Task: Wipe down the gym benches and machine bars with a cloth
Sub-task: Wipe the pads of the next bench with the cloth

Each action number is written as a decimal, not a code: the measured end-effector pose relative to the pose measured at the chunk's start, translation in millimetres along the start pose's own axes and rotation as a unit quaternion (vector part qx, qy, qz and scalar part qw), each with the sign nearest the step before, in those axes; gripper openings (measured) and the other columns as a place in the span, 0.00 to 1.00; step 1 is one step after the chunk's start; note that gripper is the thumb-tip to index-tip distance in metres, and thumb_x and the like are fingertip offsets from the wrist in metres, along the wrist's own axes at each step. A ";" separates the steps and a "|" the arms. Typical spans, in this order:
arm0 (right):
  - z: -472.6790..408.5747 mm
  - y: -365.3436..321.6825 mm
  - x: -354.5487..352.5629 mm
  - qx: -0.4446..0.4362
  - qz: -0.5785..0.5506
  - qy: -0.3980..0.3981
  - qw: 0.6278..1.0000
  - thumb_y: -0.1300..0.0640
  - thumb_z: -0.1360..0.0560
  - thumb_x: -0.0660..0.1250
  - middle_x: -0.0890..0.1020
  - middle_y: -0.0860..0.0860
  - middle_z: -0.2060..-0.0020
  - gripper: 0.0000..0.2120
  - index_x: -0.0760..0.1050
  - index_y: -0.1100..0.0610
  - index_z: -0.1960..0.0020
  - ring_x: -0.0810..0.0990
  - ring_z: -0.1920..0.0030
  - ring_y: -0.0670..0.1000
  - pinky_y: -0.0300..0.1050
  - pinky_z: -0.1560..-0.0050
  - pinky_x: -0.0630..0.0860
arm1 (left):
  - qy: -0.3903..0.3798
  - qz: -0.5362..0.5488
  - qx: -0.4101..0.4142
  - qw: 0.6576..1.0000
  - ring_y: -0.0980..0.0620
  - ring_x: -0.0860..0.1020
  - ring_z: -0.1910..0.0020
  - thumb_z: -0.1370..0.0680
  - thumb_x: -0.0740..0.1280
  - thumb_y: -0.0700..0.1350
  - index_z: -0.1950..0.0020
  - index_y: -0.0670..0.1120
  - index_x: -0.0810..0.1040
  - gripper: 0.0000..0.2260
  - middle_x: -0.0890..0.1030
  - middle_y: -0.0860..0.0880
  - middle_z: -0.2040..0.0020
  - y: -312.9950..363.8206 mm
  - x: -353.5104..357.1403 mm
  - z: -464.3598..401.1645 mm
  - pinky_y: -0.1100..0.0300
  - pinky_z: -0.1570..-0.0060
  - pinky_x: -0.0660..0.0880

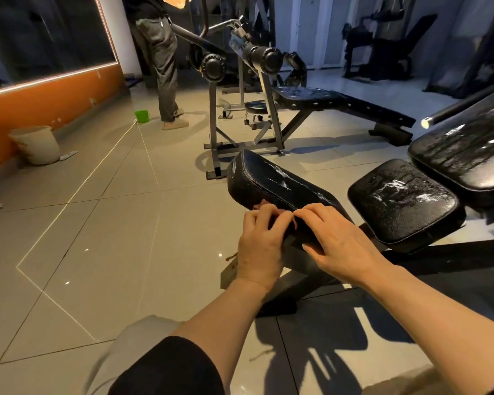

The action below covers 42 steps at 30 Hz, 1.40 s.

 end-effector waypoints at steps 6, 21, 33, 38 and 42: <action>2.8 14.8 -6.1 0.021 0.001 -0.009 1.000 0.50 0.23 0.67 0.68 0.47 0.34 0.29 0.61 0.50 0.26 0.70 0.37 0.47 0.41 0.43 0.74 | 0.120 0.016 -0.104 0.987 0.45 0.69 0.47 0.36 0.74 0.33 0.44 0.51 0.73 0.25 0.66 0.48 0.43 -9.0 -22.5 -15.1 0.61 0.62 0.75; 26.7 47.4 -1.9 0.091 -0.008 -0.109 0.990 0.49 0.22 0.65 0.68 0.48 0.31 0.31 0.58 0.51 0.23 0.69 0.34 0.49 0.45 0.37 0.71 | 0.089 0.010 -0.103 0.991 0.45 0.73 0.50 0.35 0.76 0.40 0.43 0.51 0.72 0.24 0.69 0.48 0.44 24.1 6.5 -6.3 0.63 0.69 0.71; 70.7 64.0 16.6 0.102 -0.020 -0.227 0.968 0.50 0.22 0.66 0.45 0.46 0.21 0.40 0.44 0.52 0.20 0.54 0.23 0.49 0.46 0.27 0.61 | 0.056 0.009 -0.115 0.992 0.44 0.75 0.50 0.37 0.79 0.39 0.44 0.52 0.71 0.27 0.68 0.49 0.44 50.4 50.7 7.5 0.61 0.64 0.74; 83.1 68.7 15.5 0.108 -0.028 -0.248 0.962 0.49 0.22 0.67 0.43 0.45 0.21 0.41 0.43 0.50 0.20 0.52 0.22 0.49 0.45 0.28 0.60 | 0.006 -0.001 -0.079 0.997 0.47 0.73 0.51 0.36 0.78 0.39 0.44 0.50 0.72 0.25 0.72 0.47 0.46 63.4 55.5 23.7 0.63 0.65 0.72; 86.3 67.8 9.9 0.101 -0.038 -0.239 0.965 0.50 0.22 0.66 0.45 0.46 0.21 0.40 0.44 0.51 0.20 0.52 0.22 0.49 0.45 0.28 0.60 | 0.104 0.029 -0.213 0.971 0.43 0.73 0.45 0.33 0.75 0.36 0.42 0.49 0.67 0.25 0.71 0.42 0.42 60.0 41.8 12.1 0.62 0.60 0.71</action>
Point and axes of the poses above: each hand's wrist, its own z-axis away from the middle knuckle, its own x-axis out of the palm, y = z × x, the point moved 5 cm from there along -z, towards the middle knuckle
